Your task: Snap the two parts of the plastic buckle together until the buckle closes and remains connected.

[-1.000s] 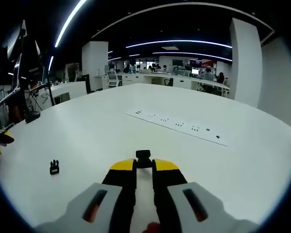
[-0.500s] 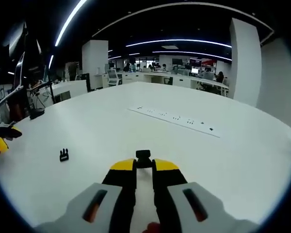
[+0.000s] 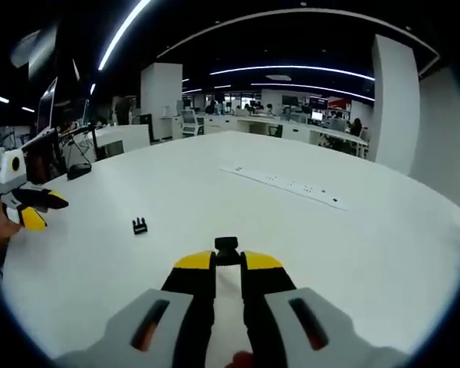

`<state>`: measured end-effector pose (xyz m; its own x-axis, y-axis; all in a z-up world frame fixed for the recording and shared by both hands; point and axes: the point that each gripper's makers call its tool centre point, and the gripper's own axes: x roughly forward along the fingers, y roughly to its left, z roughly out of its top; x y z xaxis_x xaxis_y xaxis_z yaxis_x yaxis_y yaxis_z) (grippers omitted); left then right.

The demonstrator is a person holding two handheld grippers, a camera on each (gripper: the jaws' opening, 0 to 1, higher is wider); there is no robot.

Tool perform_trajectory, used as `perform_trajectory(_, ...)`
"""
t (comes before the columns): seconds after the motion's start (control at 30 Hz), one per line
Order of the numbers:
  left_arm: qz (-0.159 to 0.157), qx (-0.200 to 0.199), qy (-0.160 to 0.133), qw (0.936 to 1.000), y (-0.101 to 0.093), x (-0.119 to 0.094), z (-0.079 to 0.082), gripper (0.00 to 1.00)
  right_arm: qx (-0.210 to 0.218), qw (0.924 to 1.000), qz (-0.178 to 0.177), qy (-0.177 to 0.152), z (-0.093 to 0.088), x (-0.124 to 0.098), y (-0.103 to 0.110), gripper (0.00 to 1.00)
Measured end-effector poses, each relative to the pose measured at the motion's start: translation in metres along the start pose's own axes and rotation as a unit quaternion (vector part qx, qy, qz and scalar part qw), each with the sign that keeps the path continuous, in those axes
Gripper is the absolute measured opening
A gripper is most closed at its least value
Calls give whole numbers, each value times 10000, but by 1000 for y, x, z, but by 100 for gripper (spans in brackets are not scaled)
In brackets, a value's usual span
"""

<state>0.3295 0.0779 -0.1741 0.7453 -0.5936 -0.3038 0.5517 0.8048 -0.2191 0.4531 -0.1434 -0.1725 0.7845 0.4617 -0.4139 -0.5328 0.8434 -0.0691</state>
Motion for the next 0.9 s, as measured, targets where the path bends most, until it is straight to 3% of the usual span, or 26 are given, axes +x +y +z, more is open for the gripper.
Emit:
perform_trajectory(0.57,-84,19,114,9999,-11,13,-3,44,-168,9998,93,21,-14,-34,17,13)
perform_trajectory(0.9,-264,45,191,9995,-21,26,4,44,-189,9998,24,69,-26,-49,20,13)
